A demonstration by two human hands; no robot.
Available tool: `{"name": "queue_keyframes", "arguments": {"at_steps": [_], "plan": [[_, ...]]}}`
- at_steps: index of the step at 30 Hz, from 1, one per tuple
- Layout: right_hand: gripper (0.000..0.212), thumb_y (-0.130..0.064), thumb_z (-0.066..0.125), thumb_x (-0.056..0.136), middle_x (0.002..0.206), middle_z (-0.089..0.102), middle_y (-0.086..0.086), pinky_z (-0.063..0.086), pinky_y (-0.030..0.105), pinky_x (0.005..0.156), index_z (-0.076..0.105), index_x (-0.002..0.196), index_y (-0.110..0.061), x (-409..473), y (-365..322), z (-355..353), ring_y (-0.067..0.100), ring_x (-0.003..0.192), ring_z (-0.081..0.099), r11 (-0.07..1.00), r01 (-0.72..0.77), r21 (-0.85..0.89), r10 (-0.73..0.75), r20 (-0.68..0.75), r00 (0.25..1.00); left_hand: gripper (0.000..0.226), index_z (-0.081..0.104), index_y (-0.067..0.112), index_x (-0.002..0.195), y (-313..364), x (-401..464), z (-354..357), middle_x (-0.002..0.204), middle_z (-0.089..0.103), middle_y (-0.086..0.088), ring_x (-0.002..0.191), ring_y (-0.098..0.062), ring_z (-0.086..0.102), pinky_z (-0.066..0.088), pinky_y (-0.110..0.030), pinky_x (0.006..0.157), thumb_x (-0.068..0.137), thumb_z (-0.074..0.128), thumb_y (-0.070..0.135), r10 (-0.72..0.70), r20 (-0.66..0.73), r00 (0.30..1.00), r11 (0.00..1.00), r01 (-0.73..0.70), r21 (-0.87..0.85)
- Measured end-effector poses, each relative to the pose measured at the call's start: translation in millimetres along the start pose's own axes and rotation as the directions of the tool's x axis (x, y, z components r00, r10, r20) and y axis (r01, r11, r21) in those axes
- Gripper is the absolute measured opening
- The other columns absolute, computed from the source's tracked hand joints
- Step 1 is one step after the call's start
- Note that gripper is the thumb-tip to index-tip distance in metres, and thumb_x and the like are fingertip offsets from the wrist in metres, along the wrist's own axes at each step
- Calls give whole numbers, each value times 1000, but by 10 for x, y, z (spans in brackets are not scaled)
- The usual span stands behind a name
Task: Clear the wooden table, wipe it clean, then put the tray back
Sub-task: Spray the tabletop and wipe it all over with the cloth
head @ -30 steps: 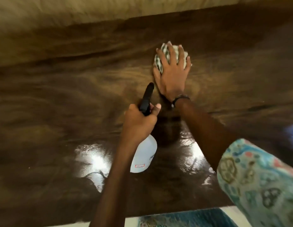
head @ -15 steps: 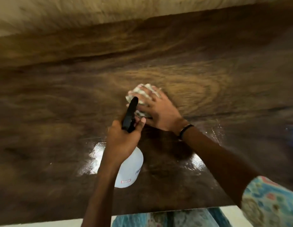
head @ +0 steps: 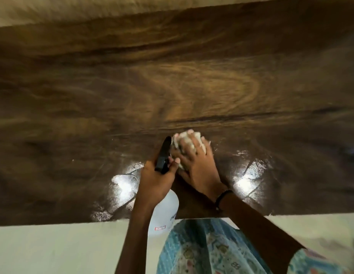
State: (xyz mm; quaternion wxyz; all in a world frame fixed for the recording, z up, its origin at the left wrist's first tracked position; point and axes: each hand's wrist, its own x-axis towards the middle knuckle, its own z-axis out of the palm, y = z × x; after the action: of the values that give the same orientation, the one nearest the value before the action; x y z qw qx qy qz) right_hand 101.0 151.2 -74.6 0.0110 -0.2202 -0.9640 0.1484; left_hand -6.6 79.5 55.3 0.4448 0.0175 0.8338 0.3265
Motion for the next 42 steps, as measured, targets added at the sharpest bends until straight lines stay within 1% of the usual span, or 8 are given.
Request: {"name": "queue_keyframes", "arguments": {"at_steps": [3, 6, 8, 15, 20, 31, 36, 42], "plan": [[59, -46, 55, 87, 154, 30, 2, 23, 58, 113, 39, 142, -32, -496, 47, -7, 34, 143, 23, 984, 159, -84, -154, 71, 986, 16, 65, 14, 79, -219, -92, -41, 68, 60, -2, 73, -24, 61, 47, -24, 66, 81, 70, 29, 13, 9, 1000, 1000, -13, 0], [63, -45, 57, 82, 151, 38, 2, 26, 56, 111, 38, 141, -37, -1034, 126, -52, 34, 141, 28, 991, -17, -135, 25, 59, 998, 12, 67, 14, 81, -355, -151, -103, 70, 62, 2, 66, -5, 56, 40, -5, 53, 83, 68, 25, 31, -2, 1000, 999, -31, -15], [58, -44, 53, 84, 149, 41, 5, 27, 58, 110, 41, 140, -35, -1279, 1, -16, 35, 140, 28, 988, -74, -135, 78, 26, 997, 12, 64, 20, 73, -444, -165, -160, 70, 62, 3, 68, -9, 58, 45, -15, 62, 83, 69, 25, 18, -6, 1000, 999, -18, -30], [57, -51, 49, 87, 153, 30, 2, 25, 57, 110, 41, 141, -34, -638, -295, 108, 36, 141, 27, 910, 381, -165, -364, 128, 923, 12, 64, 24, 73, -610, -34, -450, 74, 65, 4, 77, -17, 62, 43, -27, 75, 80, 71, 31, -4, -33, 999, 998, 2, -58], [53, -44, 43, 93, 154, 32, 4, 21, 55, 113, 37, 144, -32, 610, -551, 152, 36, 142, 27, 965, 219, -143, -216, 37, 976, 10, 64, 21, 78, -461, 219, -996, 70, 60, 6, 71, -13, 58, 43, -24, 63, 83, 68, 29, 11, -29, 1000, 998, -13, -68], [52, -48, 38, 94, 159, 21, -2, 15, 55, 114, 35, 144, -37, 3371, -1325, 288, 32, 147, 14, 959, -275, -70, 271, -62, 960, 22, 50, 30, 69, -96, 1133, -2527, 74, 57, 8, 76, -9, 57, 41, -28, 77, 84, 66, 33, 69, -49, 996, 986, -76, -152], [53, -48, 38, 93, 159, 23, 1, 17, 57, 113, 38, 144, -33, 3998, -2297, 511, 34, 146, 15, 989, -118, -87, 118, -10, 993, 19, 57, 26, 75, -193, 1548, -3175, 80, 59, -1, 82, -21, 61, 45, -30, 72, 79, 69, 40, 89, -155, 984, 983, -112, -148], [51, -38, 39, 94, 153, 34, 8, 23, 60, 111, 41, 143, -23, 3461, -3290, 855, 39, 142, 26, 944, 313, -102, -305, 86, 948, 38, 54, 22, 102, -504, 1592, -3751, 97, 63, -1, 88, -20, 61, 43, -29, 75, 76, 70, 44, 40, -287, 957, 987, -83, -137]]}}
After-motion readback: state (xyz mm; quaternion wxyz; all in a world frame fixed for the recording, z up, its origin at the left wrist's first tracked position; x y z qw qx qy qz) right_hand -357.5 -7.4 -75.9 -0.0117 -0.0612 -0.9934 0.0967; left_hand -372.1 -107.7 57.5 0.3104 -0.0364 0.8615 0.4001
